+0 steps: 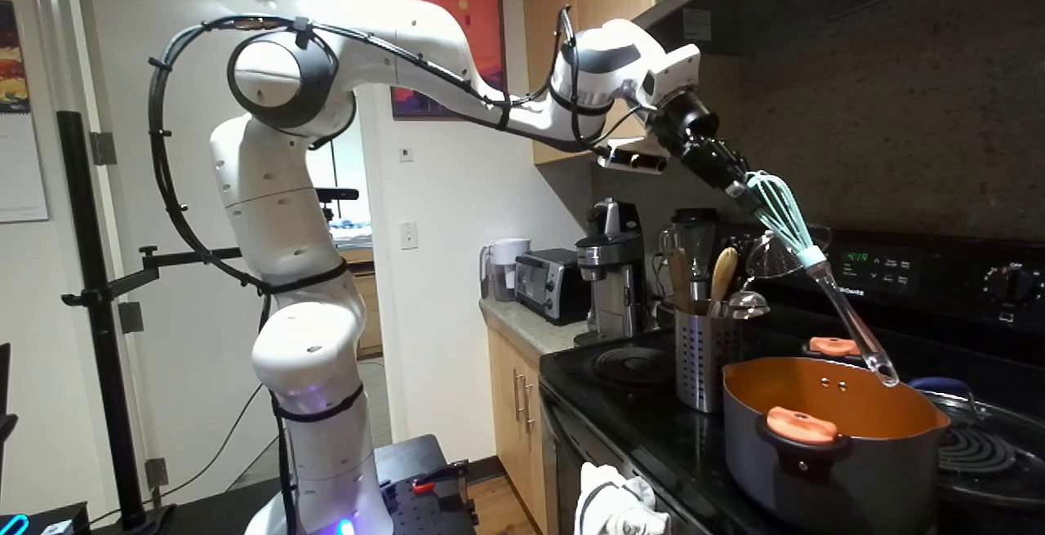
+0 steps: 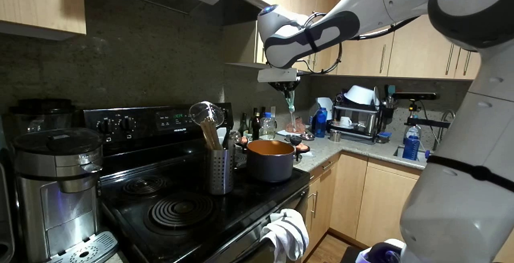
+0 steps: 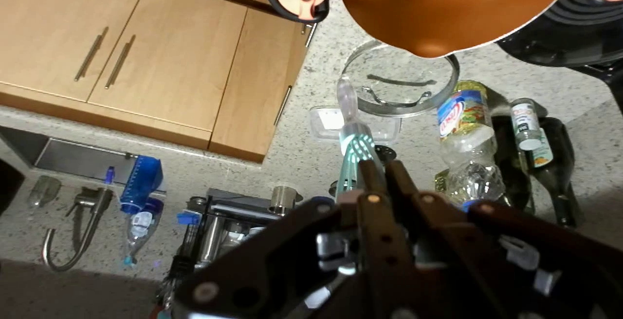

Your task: Put the whisk inside the pot

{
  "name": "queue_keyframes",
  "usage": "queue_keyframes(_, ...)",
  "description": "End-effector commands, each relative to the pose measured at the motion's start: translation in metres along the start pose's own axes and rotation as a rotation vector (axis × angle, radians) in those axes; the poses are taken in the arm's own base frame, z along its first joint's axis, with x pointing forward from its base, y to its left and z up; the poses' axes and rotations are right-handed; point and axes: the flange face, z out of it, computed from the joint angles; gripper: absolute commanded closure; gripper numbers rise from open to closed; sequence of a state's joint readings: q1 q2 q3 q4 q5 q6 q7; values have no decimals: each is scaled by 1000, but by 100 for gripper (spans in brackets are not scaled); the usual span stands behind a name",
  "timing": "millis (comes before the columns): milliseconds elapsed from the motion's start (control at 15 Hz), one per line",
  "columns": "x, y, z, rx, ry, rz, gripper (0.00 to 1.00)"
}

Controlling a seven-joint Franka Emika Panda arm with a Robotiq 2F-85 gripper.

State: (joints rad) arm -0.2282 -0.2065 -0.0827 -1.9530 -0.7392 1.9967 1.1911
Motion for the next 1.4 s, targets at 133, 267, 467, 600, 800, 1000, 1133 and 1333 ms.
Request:
queue_keyframes(133, -16, -4, 41, -76, -5, -8, 98)
queue_keyframes(267, -23, -9, 57, -87, -41, -20, 98)
queue_keyframes(467, -31, -17, 70, -102, -67, -35, 98)
queue_keyframes(600, -33, -19, 71, -103, -69, -41, 98)
queue_keyframes(800, -32, -20, 67, -100, -57, -39, 98)
queue_keyframes(1000, -31, -20, 67, -102, -58, -39, 98)
queue_keyframes(1133, -29, -18, 65, -96, -61, -34, 98)
queue_keyframes(1333, -22, -14, 54, -71, -45, -14, 98)
